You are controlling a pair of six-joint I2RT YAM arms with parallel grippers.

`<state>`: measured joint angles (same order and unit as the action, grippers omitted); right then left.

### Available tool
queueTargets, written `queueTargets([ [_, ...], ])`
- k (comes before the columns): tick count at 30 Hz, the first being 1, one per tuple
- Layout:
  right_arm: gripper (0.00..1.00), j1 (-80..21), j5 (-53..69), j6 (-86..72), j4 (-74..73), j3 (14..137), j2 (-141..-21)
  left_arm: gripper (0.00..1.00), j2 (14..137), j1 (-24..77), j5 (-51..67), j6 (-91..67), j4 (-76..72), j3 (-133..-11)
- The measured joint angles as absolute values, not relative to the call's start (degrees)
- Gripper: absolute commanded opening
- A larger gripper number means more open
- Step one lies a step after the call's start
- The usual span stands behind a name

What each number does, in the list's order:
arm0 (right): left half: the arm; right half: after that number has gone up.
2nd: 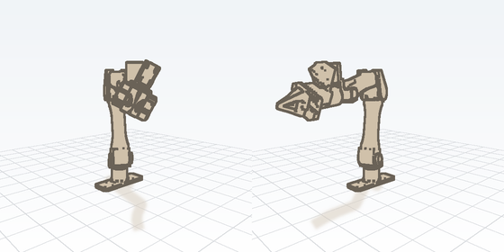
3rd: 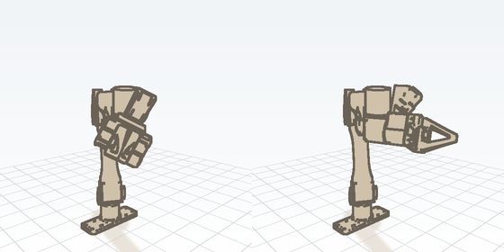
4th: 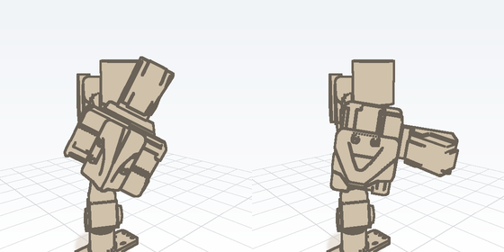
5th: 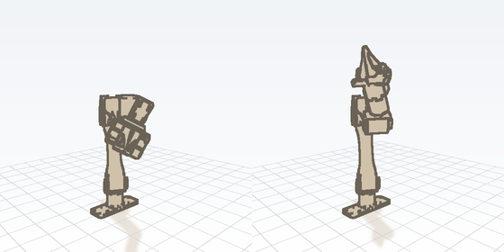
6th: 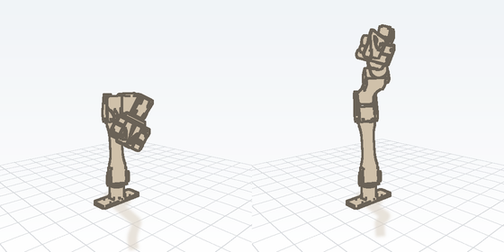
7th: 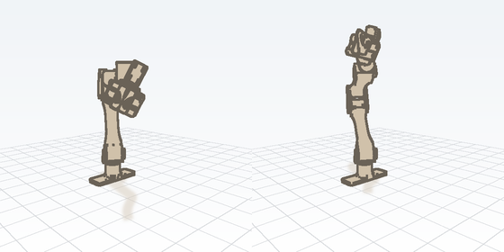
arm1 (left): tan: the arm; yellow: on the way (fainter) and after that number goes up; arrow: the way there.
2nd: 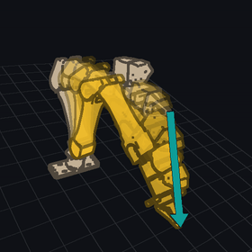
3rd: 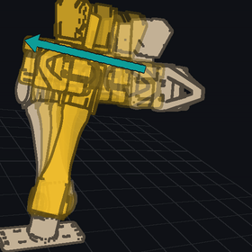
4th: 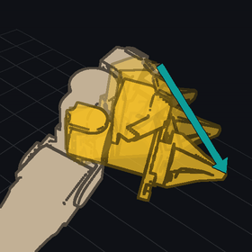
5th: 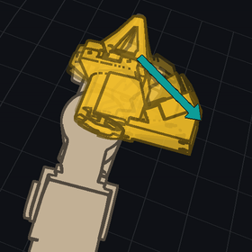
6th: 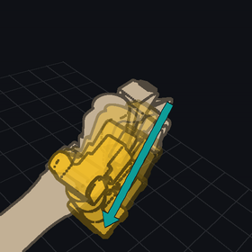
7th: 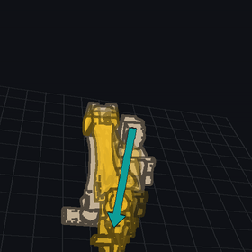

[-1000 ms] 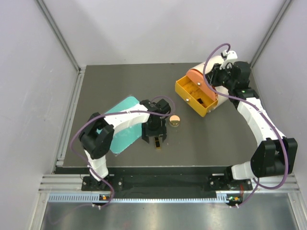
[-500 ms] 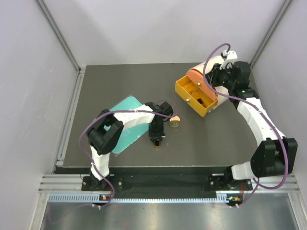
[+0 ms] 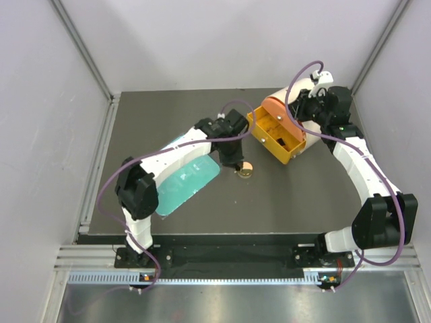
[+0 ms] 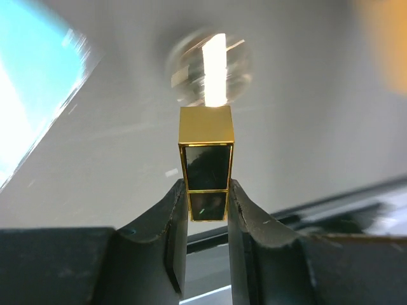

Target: Organize the makeup

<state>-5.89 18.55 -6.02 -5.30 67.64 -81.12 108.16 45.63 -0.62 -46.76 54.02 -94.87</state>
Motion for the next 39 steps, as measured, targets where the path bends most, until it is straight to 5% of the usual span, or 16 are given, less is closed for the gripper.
queueTargets([
  [10,0.27,-5.89,18.55,-6.00,-5.30,67.64,-81.12,0.01,105.19,38.52,12.34,-49.74,39.72,-103.26],
  [22,0.27,-5.89,18.55,-6.00,-5.30,67.64,-81.12,0.04,116.14,38.74,21.08,-55.64,28.64,-114.30],
  [39,0.27,-5.89,18.57,-6.00,-5.30,67.66,-81.17,0.29,119.74,39.29,17.02,-58.48,28.23,-116.68],
])
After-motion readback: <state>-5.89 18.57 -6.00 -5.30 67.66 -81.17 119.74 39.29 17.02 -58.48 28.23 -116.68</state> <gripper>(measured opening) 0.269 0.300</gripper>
